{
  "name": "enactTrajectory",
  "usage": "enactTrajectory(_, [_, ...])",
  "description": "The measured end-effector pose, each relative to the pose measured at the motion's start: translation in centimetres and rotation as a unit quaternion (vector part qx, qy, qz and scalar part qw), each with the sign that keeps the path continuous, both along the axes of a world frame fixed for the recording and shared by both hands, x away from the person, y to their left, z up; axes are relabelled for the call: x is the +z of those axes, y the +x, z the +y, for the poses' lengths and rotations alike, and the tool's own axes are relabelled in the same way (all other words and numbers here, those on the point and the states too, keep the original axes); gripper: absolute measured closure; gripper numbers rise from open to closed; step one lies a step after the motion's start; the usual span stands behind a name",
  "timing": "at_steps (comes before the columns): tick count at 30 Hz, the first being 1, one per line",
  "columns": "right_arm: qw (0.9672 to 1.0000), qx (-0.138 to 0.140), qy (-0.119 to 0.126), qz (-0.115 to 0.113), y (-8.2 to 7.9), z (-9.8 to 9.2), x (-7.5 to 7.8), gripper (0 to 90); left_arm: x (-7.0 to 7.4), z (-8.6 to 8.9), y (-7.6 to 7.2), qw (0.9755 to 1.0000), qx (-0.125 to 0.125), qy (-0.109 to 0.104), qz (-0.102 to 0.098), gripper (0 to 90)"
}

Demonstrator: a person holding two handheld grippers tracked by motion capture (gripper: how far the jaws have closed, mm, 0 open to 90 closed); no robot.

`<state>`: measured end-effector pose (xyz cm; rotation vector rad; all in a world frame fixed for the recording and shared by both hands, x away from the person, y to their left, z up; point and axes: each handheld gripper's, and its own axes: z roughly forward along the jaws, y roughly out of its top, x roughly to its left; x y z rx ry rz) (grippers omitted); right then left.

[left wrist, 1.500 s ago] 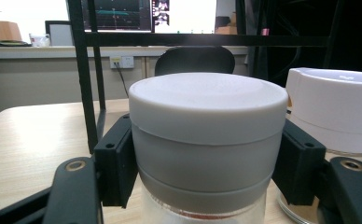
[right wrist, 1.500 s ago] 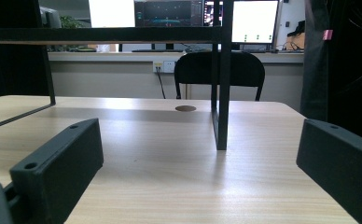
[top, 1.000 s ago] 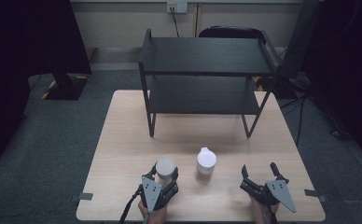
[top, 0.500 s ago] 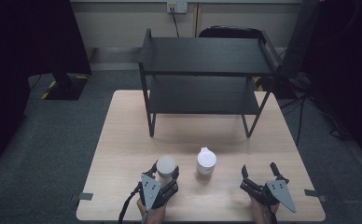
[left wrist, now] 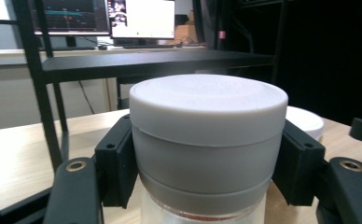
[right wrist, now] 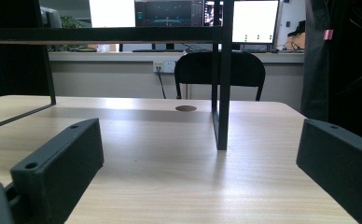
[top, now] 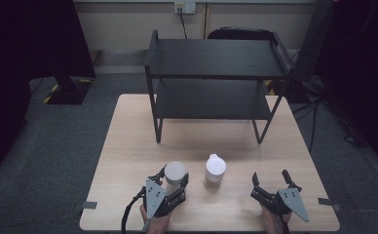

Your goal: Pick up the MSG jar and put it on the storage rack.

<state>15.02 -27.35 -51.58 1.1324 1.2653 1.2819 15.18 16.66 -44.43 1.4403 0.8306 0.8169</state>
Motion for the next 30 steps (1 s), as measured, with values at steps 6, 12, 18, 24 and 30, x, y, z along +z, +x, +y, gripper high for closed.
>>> enactTrajectory(6, [1.0,0.0,0.0,0.0,0.0,0.0,0.0,0.0,1.4,0.6,0.6,0.9996,-0.023,0.011,-0.01,34.4])
enactTrajectory(12, [1.0,0.0,0.0,0.0,0.0,0.0,0.0,0.0,3.4,1.5,1.4,0.9981,-0.053,0.013,-0.027,34.4])
enactTrajectory(18, [1.0,-0.001,0.0,0.0,0.0,0.0,0.0,0.0,5.9,2.3,2.7,0.9946,-0.093,0.019,-0.042,34.4])
enactTrajectory(24, [1.0,-0.001,0.0,0.0,0.0,0.0,0.0,0.0,8.5,3.1,4.7,0.9904,-0.13,0.017,-0.044,34.4])
enactTrajectory(30, [1.0,-0.005,0.0,0.0,0.0,0.1,0.0,0.0,10.7,4.0,7.2,0.9841,-0.172,-0.002,-0.046,34.4])
